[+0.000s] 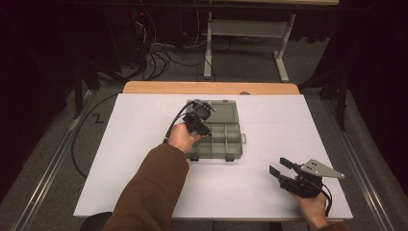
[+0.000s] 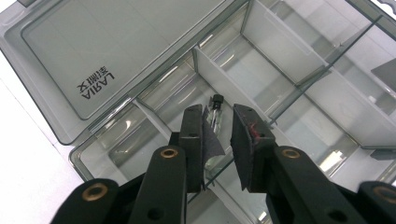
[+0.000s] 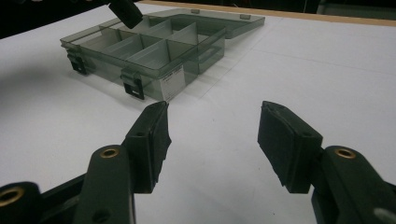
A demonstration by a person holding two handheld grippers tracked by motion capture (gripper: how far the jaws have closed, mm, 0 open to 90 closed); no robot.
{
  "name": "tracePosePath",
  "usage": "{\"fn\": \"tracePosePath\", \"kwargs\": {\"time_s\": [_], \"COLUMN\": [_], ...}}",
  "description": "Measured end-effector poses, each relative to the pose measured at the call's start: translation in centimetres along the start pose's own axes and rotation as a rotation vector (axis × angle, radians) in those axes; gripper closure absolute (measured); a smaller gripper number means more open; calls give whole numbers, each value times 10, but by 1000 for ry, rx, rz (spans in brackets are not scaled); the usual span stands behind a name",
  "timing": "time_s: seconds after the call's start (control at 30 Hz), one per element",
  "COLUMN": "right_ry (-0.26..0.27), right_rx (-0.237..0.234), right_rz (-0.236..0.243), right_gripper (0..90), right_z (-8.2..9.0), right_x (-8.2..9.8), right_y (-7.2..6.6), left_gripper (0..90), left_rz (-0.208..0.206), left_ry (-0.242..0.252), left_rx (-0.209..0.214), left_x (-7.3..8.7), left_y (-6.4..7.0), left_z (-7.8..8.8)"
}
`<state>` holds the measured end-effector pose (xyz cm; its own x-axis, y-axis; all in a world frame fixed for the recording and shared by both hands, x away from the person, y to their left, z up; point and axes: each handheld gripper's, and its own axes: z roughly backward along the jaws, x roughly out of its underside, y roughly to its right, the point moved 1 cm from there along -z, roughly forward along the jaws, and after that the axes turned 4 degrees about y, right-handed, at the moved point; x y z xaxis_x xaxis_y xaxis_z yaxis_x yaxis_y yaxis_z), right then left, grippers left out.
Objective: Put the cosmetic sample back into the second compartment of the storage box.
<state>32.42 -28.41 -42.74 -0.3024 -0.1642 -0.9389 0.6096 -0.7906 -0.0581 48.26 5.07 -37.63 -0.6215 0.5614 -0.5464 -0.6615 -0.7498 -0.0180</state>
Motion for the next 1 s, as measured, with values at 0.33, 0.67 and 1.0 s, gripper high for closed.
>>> {"fn": "tracePosePath", "kwargs": {"time_s": [0.33,0.67,1.0], "right_ry": [-1,14,12], "right_rx": [-1,5,12], "right_rz": [-4,-3,-6], "right_gripper": [441,447,447], "right_z": [0,2,1], "right_x": [0,0,0], "right_y": [0,0,1], "left_gripper": [642,565,533], "left_rz": [-1,-37,-38], "left_ry": [14,14,38], "left_rx": [0,-21,-16], "left_x": [3,12,24], "left_y": [4,9,11], "left_z": [9,18,29]}}
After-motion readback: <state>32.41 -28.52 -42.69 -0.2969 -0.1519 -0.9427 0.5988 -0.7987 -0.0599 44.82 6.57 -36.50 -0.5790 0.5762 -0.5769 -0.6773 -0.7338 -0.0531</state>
